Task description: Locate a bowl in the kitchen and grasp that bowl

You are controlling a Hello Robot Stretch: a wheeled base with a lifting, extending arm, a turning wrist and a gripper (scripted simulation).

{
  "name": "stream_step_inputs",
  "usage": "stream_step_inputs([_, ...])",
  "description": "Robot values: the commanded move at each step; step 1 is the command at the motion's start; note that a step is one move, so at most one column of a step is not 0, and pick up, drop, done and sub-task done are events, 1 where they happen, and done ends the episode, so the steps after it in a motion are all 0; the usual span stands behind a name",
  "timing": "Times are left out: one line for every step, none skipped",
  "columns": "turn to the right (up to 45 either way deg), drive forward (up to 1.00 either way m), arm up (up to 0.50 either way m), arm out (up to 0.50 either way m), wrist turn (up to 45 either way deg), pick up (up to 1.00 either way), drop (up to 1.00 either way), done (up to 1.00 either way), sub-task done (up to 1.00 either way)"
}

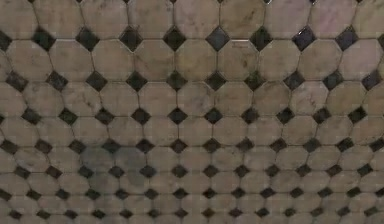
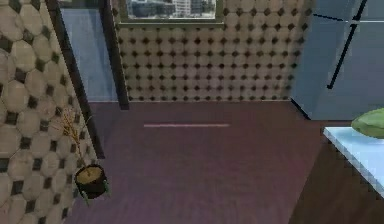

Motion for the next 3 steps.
stream_step_inputs([-45.0, 0.0, 0.0, 0.0, 0.0, 0.0, 0.0, 0.0, 0.0])
stream_step_inputs([-45.0, 0.0, 0.0, 0.0, 0.0, 0.0, 0.0, 0.0, 0.0])
stream_step_inputs([-18.0, 0.0, 0.0, 0.0, 0.0, 0.0, 0.0, 0.0, 0.0])
